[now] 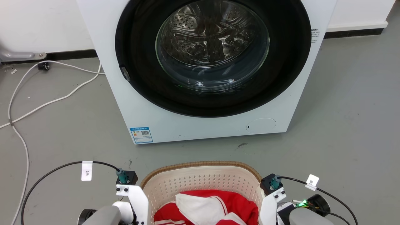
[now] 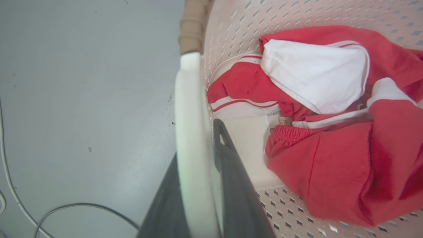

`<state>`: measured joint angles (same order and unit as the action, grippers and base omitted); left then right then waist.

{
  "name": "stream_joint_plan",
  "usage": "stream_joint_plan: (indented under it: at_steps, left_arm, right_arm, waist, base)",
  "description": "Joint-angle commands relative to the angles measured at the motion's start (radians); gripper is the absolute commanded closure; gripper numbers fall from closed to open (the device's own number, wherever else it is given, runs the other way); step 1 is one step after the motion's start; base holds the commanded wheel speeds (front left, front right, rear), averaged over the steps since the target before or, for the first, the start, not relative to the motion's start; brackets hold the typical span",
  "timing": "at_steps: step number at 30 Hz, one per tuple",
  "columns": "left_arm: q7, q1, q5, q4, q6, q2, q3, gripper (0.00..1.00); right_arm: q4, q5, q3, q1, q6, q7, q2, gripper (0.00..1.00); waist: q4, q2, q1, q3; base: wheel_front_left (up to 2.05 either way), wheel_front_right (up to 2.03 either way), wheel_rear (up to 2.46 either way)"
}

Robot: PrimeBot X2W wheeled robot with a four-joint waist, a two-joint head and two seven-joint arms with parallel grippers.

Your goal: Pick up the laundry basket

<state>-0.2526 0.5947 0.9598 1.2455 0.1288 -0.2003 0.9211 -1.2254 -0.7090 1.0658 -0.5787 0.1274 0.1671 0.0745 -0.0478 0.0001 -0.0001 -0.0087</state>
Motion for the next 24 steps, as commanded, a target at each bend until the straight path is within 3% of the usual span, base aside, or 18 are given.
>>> stream_joint_plan:
  at_steps: [1,24]
  left_arm:
    - [0.012,0.016,0.001,-0.008,0.003,-0.003,0.004,1.00]
    - [0.030,0.025,0.046,-0.006,0.003,-0.004,0.052,1.00]
  right_arm:
    - [-0.002,-0.004,0.017,-0.011,0.006,-0.003,0.003,1.00]
    - [-0.020,-0.096,0.110,-0.024,0.006,-0.022,0.008,1.00]
  waist:
    - [0.000,-0.0001,0.0001,0.000]
    - [0.004,-0.0001,0.0001,-0.001]
  base:
    - [0.00,0.00,0.00]
    - [0.00,0.00,0.00]
